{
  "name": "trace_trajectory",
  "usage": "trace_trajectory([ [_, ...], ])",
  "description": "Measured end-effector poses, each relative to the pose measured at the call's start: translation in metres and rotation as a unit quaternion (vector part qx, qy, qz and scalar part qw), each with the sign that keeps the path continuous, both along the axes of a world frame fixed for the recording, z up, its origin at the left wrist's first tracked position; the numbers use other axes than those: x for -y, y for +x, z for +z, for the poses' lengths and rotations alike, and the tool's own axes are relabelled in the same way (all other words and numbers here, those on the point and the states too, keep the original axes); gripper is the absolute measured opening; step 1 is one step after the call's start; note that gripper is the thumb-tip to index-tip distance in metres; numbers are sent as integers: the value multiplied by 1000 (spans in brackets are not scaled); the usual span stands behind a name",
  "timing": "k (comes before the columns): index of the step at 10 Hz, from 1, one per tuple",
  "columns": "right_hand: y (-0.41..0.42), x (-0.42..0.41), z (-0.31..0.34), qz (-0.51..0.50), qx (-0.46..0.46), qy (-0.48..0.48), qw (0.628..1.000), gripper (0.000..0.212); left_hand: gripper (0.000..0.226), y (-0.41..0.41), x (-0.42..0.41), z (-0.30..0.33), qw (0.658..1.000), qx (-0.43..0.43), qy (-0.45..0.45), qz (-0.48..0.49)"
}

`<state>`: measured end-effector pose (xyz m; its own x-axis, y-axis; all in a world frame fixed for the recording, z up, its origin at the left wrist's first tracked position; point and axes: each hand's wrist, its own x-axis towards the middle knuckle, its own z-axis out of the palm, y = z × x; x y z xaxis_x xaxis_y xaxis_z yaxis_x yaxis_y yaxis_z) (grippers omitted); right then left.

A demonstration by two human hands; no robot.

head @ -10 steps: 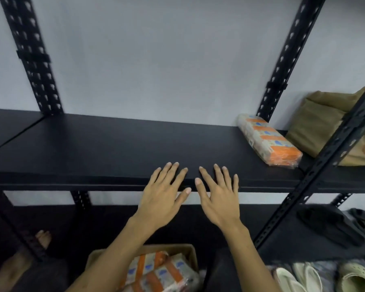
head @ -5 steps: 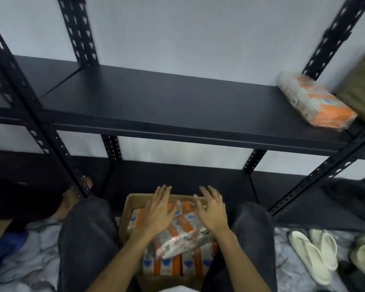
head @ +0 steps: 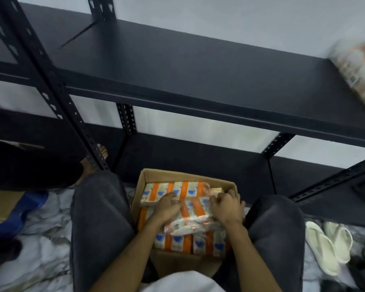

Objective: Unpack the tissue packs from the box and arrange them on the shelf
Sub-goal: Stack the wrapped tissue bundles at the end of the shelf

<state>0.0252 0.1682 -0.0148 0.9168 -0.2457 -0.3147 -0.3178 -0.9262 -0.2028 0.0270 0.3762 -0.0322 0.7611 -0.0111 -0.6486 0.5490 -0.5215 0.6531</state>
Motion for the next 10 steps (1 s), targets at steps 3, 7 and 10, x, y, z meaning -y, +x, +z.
trace_trajectory([
  [3,42,1,-18,-76,-22,197,977,42,45,-2,9,-11,997,16,15,-77],
  [7,69,-17,-48,-19,-135,95,986,44,45,45,-24,-56,989,34,145,5],
  [10,61,-9,-50,27,-117,112,986,38,41,70,-36,-42,974,31,198,-108],
])
